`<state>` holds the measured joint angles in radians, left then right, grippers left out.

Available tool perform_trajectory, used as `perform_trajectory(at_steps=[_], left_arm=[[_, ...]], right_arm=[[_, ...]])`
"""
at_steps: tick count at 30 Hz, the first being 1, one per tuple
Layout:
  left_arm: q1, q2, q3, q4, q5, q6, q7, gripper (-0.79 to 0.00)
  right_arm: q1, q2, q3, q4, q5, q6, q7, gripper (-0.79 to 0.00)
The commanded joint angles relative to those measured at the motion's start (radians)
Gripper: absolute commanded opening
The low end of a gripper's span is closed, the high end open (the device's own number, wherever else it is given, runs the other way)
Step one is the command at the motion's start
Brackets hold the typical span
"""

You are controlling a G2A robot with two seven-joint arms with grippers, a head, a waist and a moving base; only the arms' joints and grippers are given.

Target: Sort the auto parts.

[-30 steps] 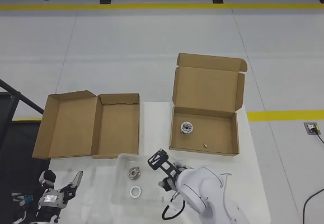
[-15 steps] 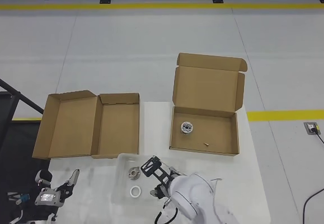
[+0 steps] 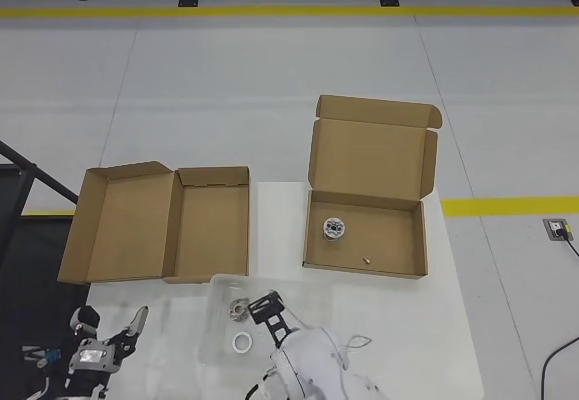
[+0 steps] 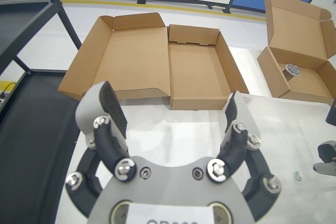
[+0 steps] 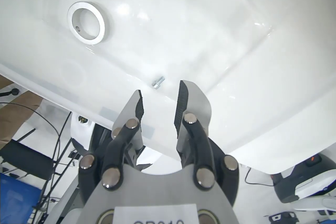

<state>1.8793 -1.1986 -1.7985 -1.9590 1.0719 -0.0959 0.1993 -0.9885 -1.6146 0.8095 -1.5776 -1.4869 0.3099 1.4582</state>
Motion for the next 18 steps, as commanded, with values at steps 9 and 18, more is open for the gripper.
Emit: perform_trajectory(at_steps=[9,18], left_arm=[[0.004,-0.004,-0.003,0.010,-0.005,0.002,0.005,0.000],[0.004,-0.004,-0.003,0.010,-0.005,0.002,0.005,0.000]], right_arm=[[0.014,-0.007,0.015,0.022,0.023,0.033,0.012,0.000],[-0.005,-0.012,0.057,0.078,0.070,0.062,-0.010,-0.413]])
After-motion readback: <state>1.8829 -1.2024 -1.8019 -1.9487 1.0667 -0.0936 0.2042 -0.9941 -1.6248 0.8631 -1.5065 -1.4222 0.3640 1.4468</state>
